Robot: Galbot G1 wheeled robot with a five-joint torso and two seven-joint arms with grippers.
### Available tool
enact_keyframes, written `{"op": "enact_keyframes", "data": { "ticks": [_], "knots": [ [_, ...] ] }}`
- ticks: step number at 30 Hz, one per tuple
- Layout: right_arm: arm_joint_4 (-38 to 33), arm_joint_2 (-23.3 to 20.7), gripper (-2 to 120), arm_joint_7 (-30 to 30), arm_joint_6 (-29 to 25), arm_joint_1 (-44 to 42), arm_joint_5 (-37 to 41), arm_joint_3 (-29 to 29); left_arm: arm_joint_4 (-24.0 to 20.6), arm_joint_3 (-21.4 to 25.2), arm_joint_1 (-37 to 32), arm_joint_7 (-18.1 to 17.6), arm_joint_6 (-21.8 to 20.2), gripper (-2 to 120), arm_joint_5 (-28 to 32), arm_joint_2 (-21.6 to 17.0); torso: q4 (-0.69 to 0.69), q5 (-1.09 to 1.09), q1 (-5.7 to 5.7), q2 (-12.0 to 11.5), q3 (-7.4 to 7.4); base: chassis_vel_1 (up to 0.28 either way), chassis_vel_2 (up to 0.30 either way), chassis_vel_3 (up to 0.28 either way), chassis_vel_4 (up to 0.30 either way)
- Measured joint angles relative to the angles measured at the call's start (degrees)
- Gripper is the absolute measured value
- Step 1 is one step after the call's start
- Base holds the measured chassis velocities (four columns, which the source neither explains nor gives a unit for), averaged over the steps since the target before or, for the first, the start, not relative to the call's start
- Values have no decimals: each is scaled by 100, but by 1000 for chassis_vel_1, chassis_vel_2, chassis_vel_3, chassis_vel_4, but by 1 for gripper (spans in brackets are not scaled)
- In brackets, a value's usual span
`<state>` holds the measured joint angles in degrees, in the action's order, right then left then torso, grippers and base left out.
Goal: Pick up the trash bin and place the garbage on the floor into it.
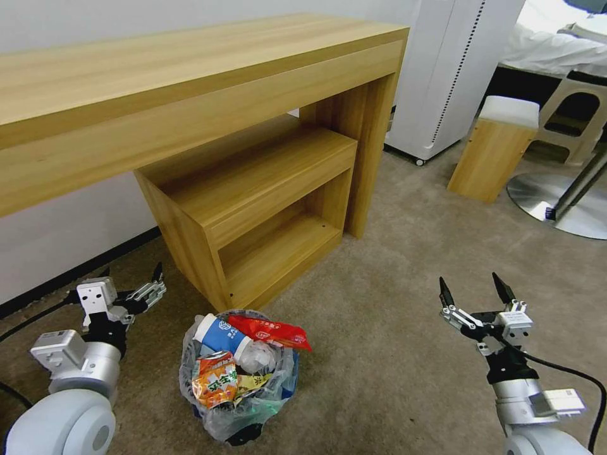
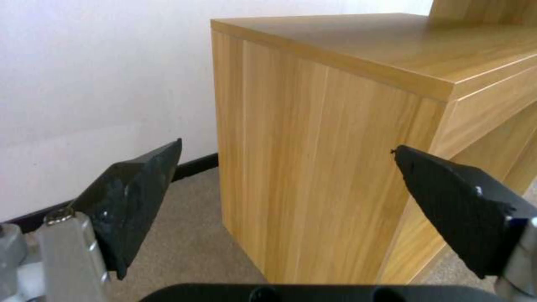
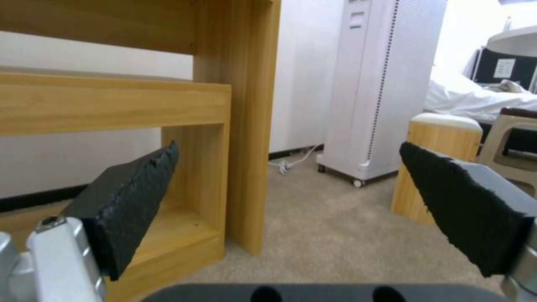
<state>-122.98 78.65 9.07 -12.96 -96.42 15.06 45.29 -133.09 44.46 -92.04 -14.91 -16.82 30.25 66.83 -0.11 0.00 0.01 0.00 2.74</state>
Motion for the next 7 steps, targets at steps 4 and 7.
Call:
{"op": "enact_keyframes", "data": {
  "ticks": [4,7],
  "knots": [
    [0,0,100,0,0,0,0,0,0,0,0,0,0,100,0,0,0,0,0,0,0,0,0,0,0],
    [0,0,100,0,0,0,0,0,0,0,0,0,0,100,-1,0,0,0,0,0,0,0,0,0,0]
  ]
}}
